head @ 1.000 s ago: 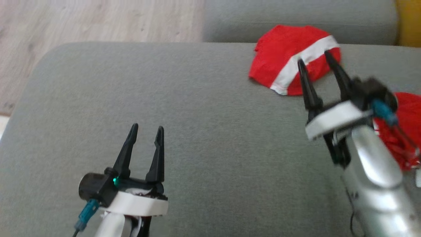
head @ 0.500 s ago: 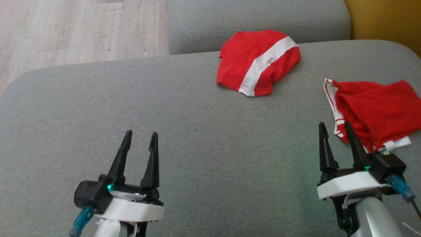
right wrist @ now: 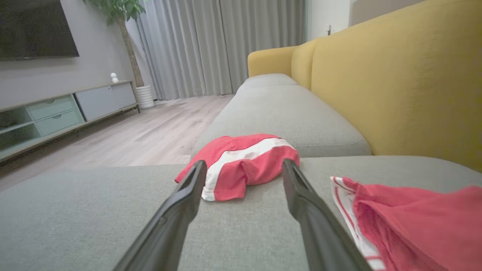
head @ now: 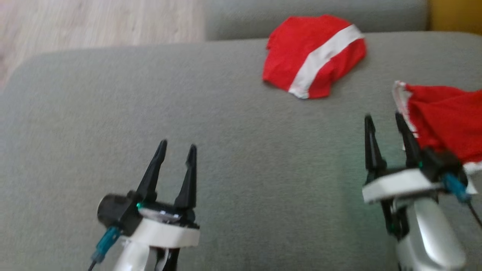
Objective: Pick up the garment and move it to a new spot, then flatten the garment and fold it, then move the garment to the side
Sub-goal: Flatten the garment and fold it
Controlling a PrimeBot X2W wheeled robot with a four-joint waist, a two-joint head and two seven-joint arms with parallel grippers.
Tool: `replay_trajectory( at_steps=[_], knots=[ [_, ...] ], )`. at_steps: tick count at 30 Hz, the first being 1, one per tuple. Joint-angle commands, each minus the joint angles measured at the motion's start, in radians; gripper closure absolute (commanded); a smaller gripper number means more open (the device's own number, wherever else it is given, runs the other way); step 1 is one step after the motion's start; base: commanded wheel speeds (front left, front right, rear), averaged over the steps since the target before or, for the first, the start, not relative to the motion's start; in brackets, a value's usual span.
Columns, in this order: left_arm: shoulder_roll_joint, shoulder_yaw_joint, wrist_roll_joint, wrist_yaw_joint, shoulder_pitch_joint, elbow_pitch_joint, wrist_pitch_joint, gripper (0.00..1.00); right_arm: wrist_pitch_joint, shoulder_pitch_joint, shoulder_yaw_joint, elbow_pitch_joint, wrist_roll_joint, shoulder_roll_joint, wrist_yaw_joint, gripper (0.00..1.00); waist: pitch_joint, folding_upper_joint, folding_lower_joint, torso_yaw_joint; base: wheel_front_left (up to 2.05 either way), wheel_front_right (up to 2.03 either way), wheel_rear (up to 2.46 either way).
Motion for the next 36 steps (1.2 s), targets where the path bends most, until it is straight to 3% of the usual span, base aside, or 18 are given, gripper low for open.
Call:
replay_trajectory(
  at_steps=[1, 8, 13, 17, 21, 22, 31, 36],
  knots=[
    [0.000, 0.020, 0.000, 0.002, -0.065, -0.032, -0.008, 0.00, -0.002, -0.091, 0.016, 0.000, -0.022, 0.001, -0.001, 0.00, 0.052, 0.0000, -0.0001, 0.052, 0.00, 0.00, 0.00],
    [0.000, -0.011, -0.013, 0.002, -0.095, -0.010, -0.008, 0.00, 0.091, -0.291, 0.007, 0.211, -0.099, 0.001, -0.001, 0.00, 0.109, 0.0000, -0.0001, 0.149, 0.00, 0.00, 0.00],
    [0.000, -0.032, -0.023, 0.002, -0.118, 0.002, -0.008, 0.00, 0.173, -0.421, -0.124, 0.421, -0.122, 0.001, -0.001, 0.00, 0.132, 0.0000, -0.0001, 0.218, 0.00, 0.00, 0.00],
    [0.000, -0.034, -0.036, 0.002, -0.139, -0.003, -0.008, 0.00, 0.184, -0.522, -0.258, 0.558, -0.205, -0.005, -0.001, 0.00, 0.157, 0.0000, -0.0001, 0.267, 0.00, 0.00, 0.00],
    [0.000, -0.039, -0.038, 0.002, -0.143, -0.001, -0.008, 0.00, 0.174, -0.567, -0.304, 0.617, -0.253, -0.006, -0.001, 0.00, 0.168, 0.0000, -0.0001, 0.282, 0.00, 0.00, 0.00],
    [0.000, -0.039, -0.040, 0.002, -0.143, -0.001, -0.008, 0.00, 0.168, -0.579, -0.315, 0.633, -0.268, -0.005, -0.001, 0.99, 0.170, 0.0000, -0.0001, 0.285, 0.00, 0.00, 0.00],
    [0.000, -0.031, -0.056, 0.002, -0.135, 0.011, -0.008, 0.00, 0.055, -0.645, -0.334, 0.725, -0.363, -0.002, -0.001, 1.00, 0.131, 0.0000, -0.0001, 0.264, 0.00, 0.00, 0.00],
    [0.000, -0.021, -0.051, 0.002, -0.124, 0.016, -0.008, 0.00, 0.004, -0.693, -0.200, 0.777, -0.288, 0.000, -0.001, 1.00, 0.070, 0.0000, -0.0001, 0.237, 0.00, 0.00, 0.00]
  ],
)
